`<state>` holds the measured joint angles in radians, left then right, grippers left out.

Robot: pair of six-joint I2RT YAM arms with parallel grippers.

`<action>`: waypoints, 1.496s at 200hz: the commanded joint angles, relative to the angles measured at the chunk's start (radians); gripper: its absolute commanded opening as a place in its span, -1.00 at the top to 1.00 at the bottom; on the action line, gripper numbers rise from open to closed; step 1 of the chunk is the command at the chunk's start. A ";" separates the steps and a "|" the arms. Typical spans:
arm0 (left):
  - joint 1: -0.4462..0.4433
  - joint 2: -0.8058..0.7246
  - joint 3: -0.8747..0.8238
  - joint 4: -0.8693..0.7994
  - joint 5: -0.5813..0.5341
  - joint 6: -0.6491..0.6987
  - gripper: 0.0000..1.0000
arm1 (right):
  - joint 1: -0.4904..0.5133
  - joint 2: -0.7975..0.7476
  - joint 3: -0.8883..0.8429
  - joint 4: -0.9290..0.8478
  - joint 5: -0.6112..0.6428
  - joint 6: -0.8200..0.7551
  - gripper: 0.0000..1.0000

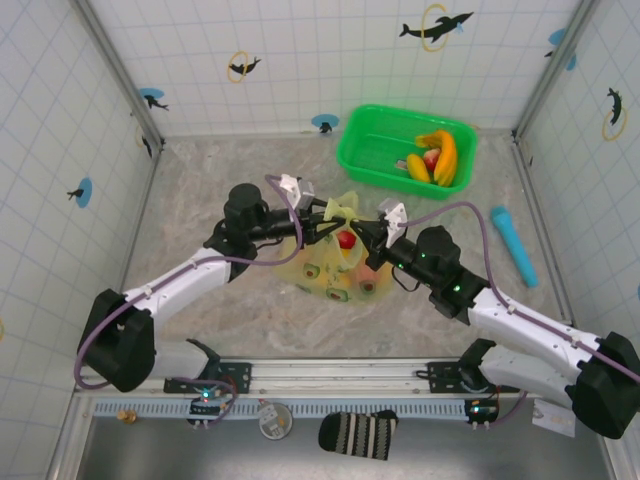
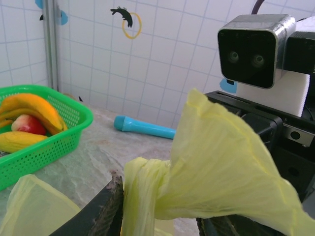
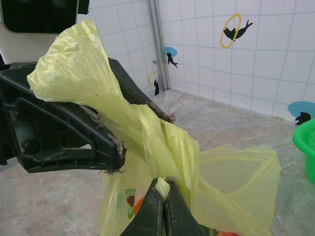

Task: Place the fake fruits into the plastic bag and tie a complex knot

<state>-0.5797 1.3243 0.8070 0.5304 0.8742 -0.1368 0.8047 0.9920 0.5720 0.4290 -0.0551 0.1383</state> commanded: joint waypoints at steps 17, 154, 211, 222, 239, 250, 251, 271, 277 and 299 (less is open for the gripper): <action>0.004 0.014 0.028 0.070 0.032 -0.085 0.13 | 0.026 0.007 0.014 0.043 -0.010 -0.004 1.00; 0.004 0.052 0.089 -0.040 0.070 -0.039 0.91 | 0.106 0.081 0.048 0.011 0.053 -0.096 0.80; 0.003 -0.008 0.039 -0.064 0.110 0.147 1.00 | 0.083 0.004 0.165 -0.239 -0.082 -0.188 -0.24; 0.002 -0.025 0.028 -0.064 0.104 0.179 1.00 | 0.059 -0.025 0.202 -0.308 -0.138 -0.211 -0.24; 0.002 -0.040 0.029 -0.079 0.096 0.221 1.00 | -0.014 -0.061 0.264 -0.414 -0.259 -0.216 -0.25; 0.002 -0.037 0.037 -0.090 0.095 0.231 1.00 | -0.084 -0.060 0.310 -0.463 -0.382 -0.195 -0.23; 0.002 -0.037 0.038 -0.091 0.095 0.231 1.00 | -0.090 -0.060 0.310 -0.467 -0.397 -0.193 -0.23; 0.002 -0.030 0.046 -0.098 0.094 0.233 1.00 | -0.193 -0.045 0.345 -0.482 -0.458 -0.130 -0.12; 0.002 -0.029 0.044 -0.098 0.094 0.233 1.00 | -0.223 -0.033 0.344 -0.478 -0.470 -0.099 -0.04; 0.002 -0.032 0.035 -0.082 0.080 0.223 1.00 | -0.249 0.042 0.348 -0.488 -0.533 -0.009 0.14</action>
<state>-0.5797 1.3025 0.8429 0.4477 0.9428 0.0544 0.5732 0.9611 0.9077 0.0219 -0.4549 0.0257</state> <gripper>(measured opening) 0.051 0.452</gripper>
